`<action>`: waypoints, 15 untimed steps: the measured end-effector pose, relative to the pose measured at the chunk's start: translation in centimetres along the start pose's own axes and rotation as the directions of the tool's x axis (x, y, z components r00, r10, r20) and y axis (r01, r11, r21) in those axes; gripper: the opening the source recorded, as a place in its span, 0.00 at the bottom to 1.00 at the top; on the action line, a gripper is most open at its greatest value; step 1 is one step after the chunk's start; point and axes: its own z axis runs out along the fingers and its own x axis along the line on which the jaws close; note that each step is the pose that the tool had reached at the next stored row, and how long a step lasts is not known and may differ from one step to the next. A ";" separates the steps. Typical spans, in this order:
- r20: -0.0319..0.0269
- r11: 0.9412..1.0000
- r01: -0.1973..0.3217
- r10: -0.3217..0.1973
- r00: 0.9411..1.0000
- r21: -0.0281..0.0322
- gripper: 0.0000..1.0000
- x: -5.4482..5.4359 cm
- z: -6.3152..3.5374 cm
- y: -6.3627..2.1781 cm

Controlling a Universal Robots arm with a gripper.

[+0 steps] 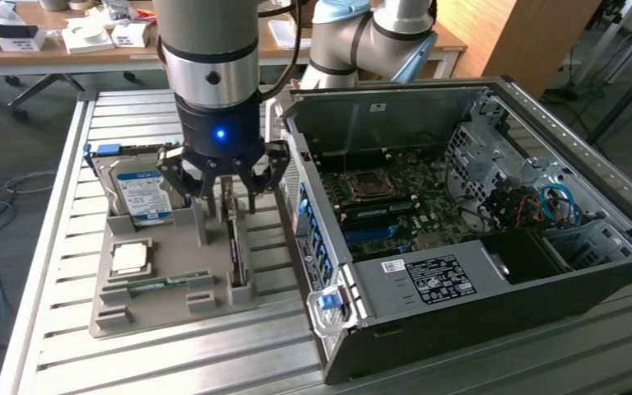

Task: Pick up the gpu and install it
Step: 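Pick up the gpu and move the gpu toward the slot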

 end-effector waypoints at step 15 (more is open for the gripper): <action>0.000 1.000 -0.002 0.002 1.000 0.000 0.53 0.1 2.72 -0.12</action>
